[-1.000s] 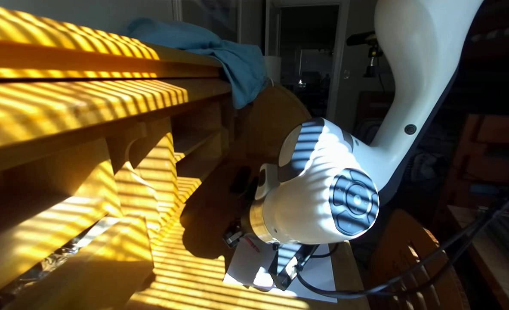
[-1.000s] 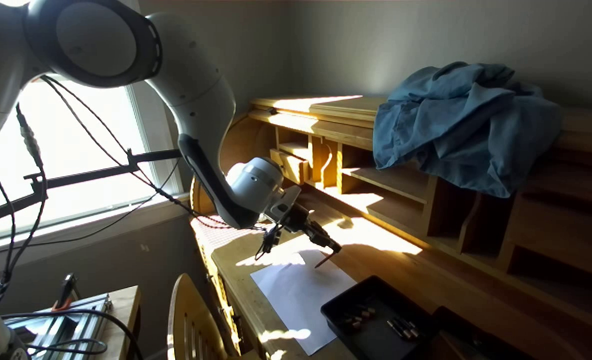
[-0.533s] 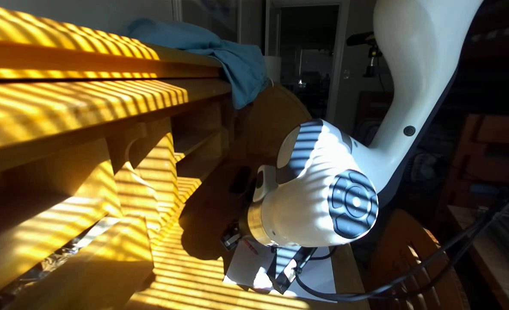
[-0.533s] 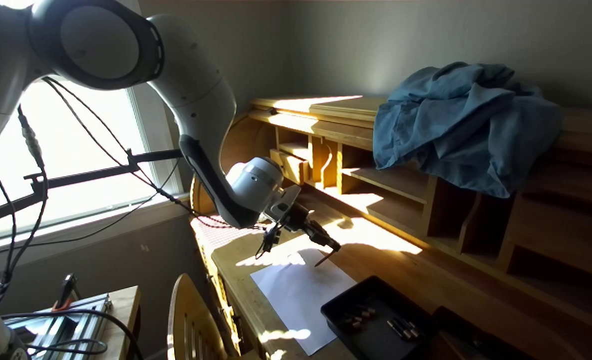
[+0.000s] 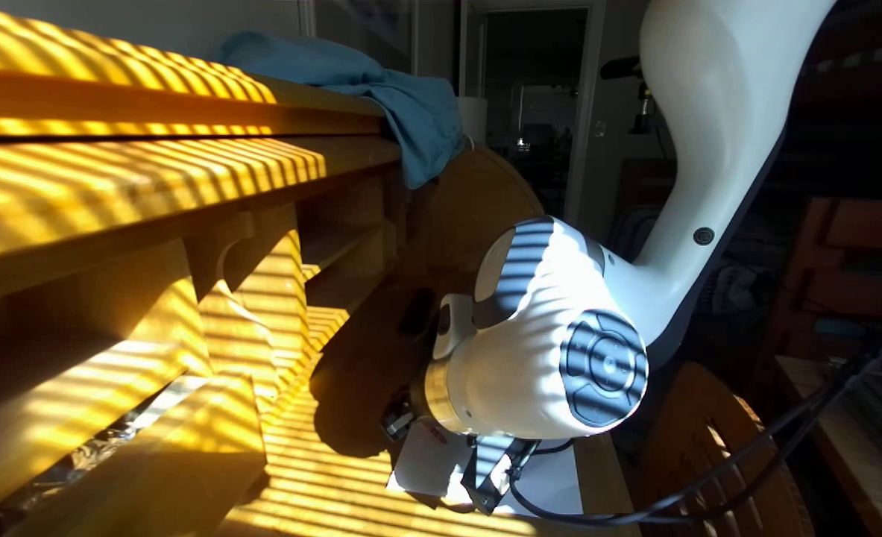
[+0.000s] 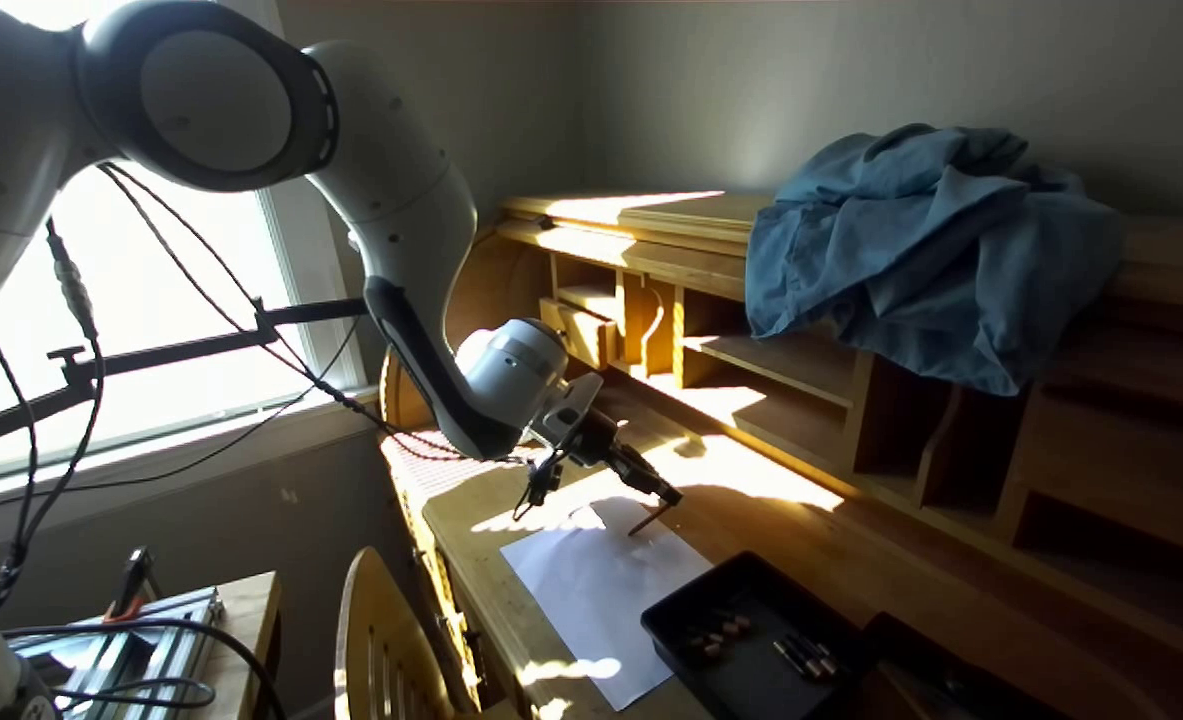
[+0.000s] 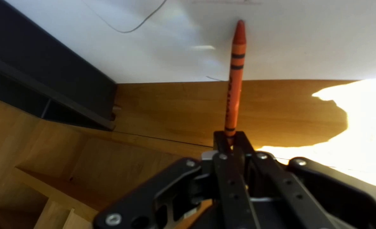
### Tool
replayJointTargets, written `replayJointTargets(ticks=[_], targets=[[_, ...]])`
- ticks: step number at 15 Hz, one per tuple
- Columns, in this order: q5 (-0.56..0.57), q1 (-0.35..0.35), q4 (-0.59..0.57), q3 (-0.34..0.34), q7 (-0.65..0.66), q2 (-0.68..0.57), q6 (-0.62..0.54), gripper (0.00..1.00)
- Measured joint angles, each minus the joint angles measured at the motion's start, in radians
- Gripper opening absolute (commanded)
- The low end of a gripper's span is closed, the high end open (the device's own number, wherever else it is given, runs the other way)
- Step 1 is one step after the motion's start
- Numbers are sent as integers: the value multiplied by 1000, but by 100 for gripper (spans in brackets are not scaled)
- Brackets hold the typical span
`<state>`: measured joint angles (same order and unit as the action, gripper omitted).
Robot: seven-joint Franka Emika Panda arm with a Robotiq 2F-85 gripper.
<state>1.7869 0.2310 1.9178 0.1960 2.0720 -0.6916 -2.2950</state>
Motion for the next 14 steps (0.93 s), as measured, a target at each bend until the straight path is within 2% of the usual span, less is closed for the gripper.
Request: replayJointTargets(ticks=[14], targets=[[-1,8,0,0,-60,-27,83,2]])
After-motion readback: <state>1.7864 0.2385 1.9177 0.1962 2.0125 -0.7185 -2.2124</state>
